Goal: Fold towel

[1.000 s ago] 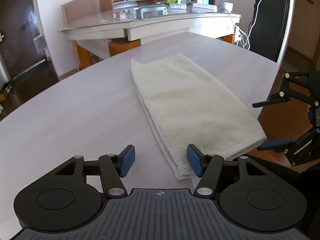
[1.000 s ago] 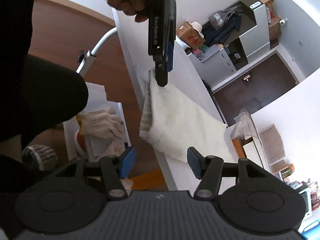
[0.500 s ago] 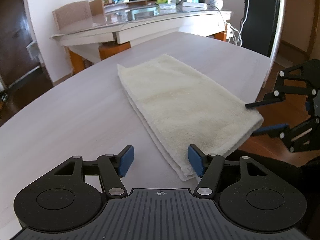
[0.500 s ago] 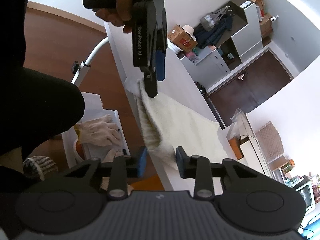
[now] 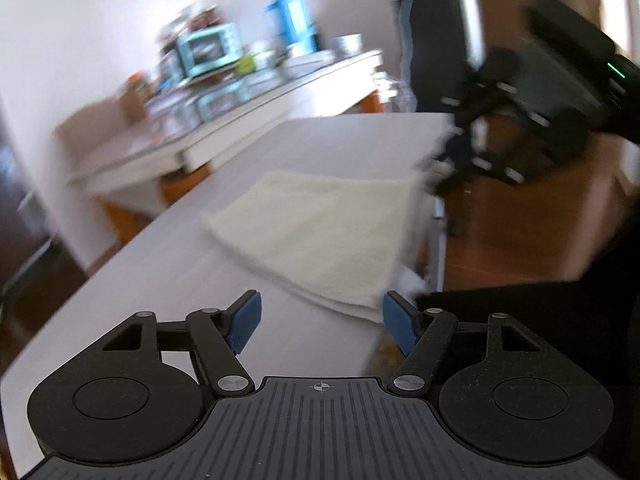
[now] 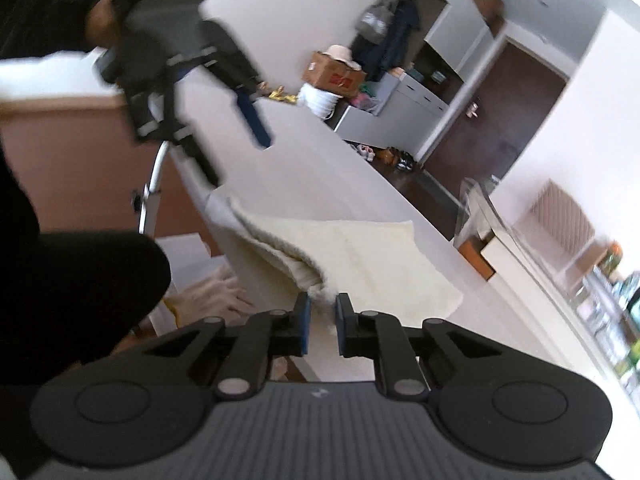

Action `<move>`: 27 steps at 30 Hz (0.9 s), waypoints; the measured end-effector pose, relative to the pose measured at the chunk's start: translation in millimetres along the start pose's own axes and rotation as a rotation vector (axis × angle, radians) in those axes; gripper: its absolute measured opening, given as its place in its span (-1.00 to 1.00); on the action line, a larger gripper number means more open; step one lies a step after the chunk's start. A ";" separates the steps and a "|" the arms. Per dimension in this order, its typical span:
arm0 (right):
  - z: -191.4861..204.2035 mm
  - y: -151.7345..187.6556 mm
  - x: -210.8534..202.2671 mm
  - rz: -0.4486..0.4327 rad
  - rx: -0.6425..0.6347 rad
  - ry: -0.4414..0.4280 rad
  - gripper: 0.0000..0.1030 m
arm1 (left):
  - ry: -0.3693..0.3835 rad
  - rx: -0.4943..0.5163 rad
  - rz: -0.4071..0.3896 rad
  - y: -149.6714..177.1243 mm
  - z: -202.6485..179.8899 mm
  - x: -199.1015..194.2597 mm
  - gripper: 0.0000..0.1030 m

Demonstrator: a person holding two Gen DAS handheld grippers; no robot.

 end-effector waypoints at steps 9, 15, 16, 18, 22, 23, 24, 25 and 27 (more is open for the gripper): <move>-18.4 -5.2 -6.4 -0.002 0.082 -0.032 -0.72 | 0.000 0.178 0.044 -10.7 -27.0 46.8 0.14; -29.4 -2.8 -8.6 -0.004 0.137 -0.041 -0.72 | 0.001 0.250 0.089 -9.2 -32.9 53.1 -0.79; -29.5 -0.8 -8.9 -0.001 0.134 -0.037 -0.72 | 0.006 0.250 0.084 -10.1 -32.9 49.8 -0.79; -26.6 3.3 -10.3 0.007 0.119 -0.034 -0.77 | 0.026 0.235 0.084 -11.5 -33.0 43.1 -0.81; -15.8 11.3 -14.1 0.029 0.091 -0.083 -0.81 | 0.071 0.176 0.075 -15.1 -30.2 28.7 -0.82; -13.3 12.3 -15.7 0.033 0.090 -0.096 -0.82 | 0.077 0.168 0.069 -16.6 -29.1 26.9 -0.82; -10.6 13.6 -18.1 0.036 0.087 -0.114 -0.82 | 0.086 0.147 0.052 -19.9 -26.4 23.1 -0.82; -9.0 14.1 -20.7 0.037 0.088 -0.127 -0.82 | 0.093 0.128 0.038 -23.6 -23.3 20.1 -0.82; -12.5 11.6 -26.0 0.029 0.104 -0.133 -0.82 | 0.095 0.089 0.007 -33.9 -12.4 12.9 -0.82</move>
Point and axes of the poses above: each gripper's, at about its wrist camera, not at the fingertips, and x roughly the way its jaws point, z to its left, y to its underside, the point moved 8 cm from there along x, roughly the way its jaws point, and after that the axes turned 14 degrees about y, right-handed, at the moved point
